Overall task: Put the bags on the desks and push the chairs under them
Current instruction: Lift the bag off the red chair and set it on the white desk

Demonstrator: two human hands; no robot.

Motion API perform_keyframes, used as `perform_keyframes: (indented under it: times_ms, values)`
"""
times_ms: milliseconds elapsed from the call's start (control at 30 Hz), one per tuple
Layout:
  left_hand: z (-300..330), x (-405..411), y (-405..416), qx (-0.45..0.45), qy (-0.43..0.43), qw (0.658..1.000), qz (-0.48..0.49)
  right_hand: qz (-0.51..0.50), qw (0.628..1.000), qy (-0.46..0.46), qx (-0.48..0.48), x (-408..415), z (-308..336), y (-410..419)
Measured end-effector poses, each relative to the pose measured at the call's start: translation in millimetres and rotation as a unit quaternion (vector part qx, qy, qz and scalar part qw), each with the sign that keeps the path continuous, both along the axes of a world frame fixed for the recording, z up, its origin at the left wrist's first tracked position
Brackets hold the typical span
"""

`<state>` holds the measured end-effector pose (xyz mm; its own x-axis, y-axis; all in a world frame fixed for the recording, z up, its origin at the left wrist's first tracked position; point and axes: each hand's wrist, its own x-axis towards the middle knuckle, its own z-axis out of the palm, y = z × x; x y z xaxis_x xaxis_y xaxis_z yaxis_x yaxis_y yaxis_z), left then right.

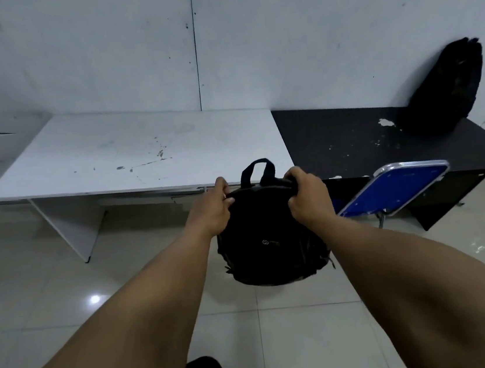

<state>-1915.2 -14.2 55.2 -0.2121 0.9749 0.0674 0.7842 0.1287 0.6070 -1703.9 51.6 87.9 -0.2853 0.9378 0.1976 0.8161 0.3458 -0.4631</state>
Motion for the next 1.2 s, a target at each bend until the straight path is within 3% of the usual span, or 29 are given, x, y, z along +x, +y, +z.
perform_keyframes:
  times_ms: [167, 367, 900, 1200]
  values:
    - [47.7, 39.1, 74.0, 0.17, 0.026, 0.982, 0.074, -0.075, 0.993, 0.089, 0.018, 9.0, 38.3, 81.8]
    - [94.2, 35.3, 166.3, 0.253, -0.004, 0.956, 0.149, -0.073, 0.984, 0.127, 0.101, -9.8, 78.2, 156.4]
    - [141.3, -45.8, 364.2, 0.27, 0.006, 0.943, 0.192, -0.063, 0.986, 0.108, 0.111, -91.2, 131.5, 342.9]
    - [139.7, -67.6, 468.1, 0.273, 0.031, 0.937, 0.217, -0.035, 0.988, 0.104, 0.104, -114.8, 128.2, 455.8]
